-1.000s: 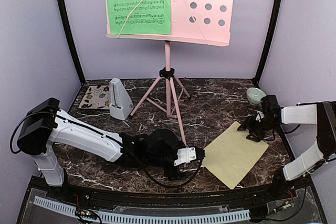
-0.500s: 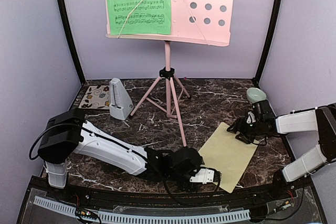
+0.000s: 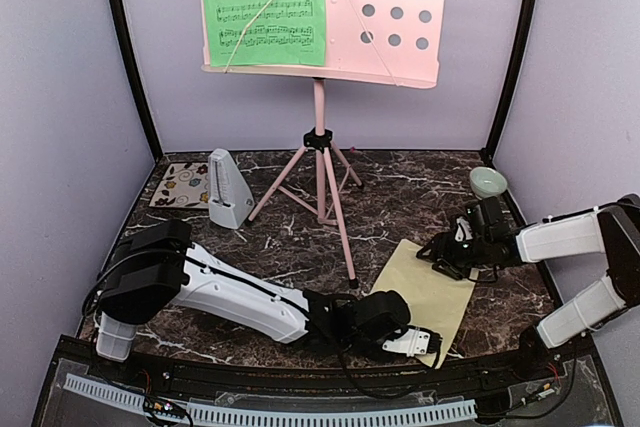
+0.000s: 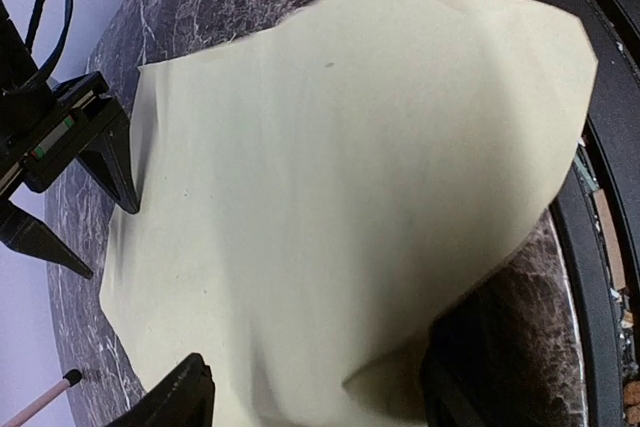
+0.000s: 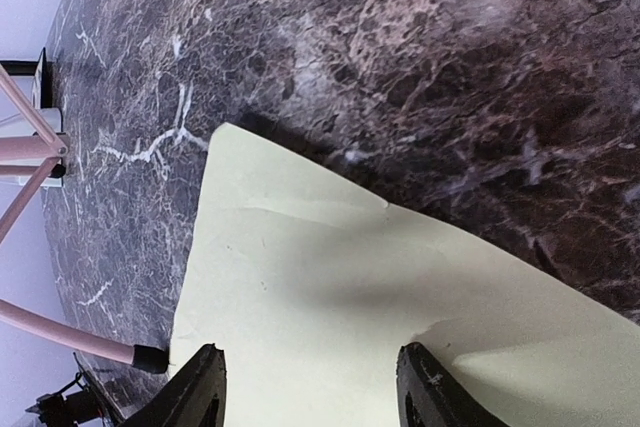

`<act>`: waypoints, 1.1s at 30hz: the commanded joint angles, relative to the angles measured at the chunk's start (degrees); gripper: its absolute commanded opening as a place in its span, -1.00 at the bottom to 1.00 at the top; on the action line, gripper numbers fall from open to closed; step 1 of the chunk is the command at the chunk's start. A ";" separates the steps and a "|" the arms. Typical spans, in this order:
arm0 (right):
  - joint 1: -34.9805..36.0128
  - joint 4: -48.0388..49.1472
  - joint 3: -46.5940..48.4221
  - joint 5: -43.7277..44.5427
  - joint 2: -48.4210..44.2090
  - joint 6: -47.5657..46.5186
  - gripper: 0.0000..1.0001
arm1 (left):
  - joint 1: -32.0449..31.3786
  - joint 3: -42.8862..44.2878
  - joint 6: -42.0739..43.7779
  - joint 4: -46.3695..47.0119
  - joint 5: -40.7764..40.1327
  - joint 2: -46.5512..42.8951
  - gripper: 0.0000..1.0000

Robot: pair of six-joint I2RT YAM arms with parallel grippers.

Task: Set up the instrument practice props

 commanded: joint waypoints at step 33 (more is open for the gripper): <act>5.61 -16.39 12.96 1.12 -33.06 -13.94 0.75 | 7.53 -10.44 -21.66 6.31 4.92 -21.85 -0.94</act>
